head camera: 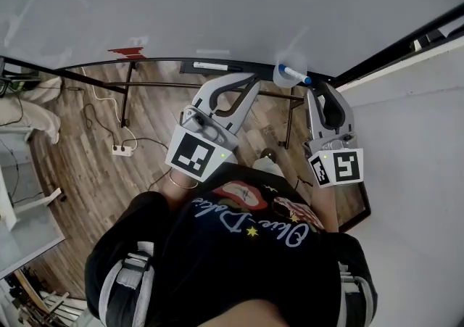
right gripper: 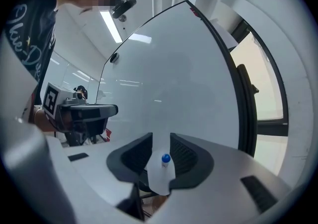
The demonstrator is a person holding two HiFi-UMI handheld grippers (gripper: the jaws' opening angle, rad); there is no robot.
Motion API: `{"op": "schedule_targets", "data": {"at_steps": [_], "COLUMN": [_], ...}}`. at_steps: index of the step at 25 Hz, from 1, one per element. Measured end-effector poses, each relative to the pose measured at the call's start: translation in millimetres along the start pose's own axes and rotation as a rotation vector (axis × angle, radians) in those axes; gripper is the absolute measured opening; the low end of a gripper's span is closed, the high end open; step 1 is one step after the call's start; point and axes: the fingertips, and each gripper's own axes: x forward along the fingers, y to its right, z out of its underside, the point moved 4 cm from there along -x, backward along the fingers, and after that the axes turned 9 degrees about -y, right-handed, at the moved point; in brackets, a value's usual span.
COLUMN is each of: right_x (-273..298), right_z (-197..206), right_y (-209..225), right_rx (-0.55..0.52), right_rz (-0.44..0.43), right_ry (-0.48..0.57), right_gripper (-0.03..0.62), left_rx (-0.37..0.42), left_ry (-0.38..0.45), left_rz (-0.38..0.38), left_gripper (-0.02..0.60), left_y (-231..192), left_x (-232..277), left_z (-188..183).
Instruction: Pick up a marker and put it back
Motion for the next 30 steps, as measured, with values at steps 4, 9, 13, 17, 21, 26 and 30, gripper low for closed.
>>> {"op": "schedule_targets", "data": {"at_steps": [4,9,13,17,21,26,30], "right_x": [14.0,25.7,31.3,38.3,42.7,43.8,45.7], "right_z": [12.8,23.8,32.2,37.7,40.1,39.4,38.3], "right_y": [0.8,1.9,2.9,6.2,6.2,4.1,1.8], "right_rx": [-0.025,-0.037,-0.050,-0.046,-0.052,-0.067,-0.081], "right_rz": [-0.018,-0.016,-0.011,-0.004,-0.007,-0.001,0.000], "right_ry": [-0.041,-0.088,-0.119,-0.134,-0.136,-0.140,-0.147], "right_gripper": [0.104,0.110,0.110,0.110,0.109,0.075,0.072], "left_rx": [0.040,0.086,0.071,0.072,0.066,0.052,0.053], "left_ry": [-0.030,-0.044,-0.052,-0.050,-0.053,-0.054,-0.051], "left_rz": [-0.034,-0.056,-0.070,-0.083,-0.097,-0.116,-0.125], "left_gripper": [0.003,0.004,0.004,0.004,0.003,0.005,0.005], "left_y": [-2.4,-3.1,-5.0,-8.9,-10.6,-13.7,-17.2], "left_x": [-2.2,-7.5,-13.6,-17.0,-20.2,-26.3,-28.8], "left_z": [0.3,-1.1,1.2,1.3,1.9,2.5,3.1]}}
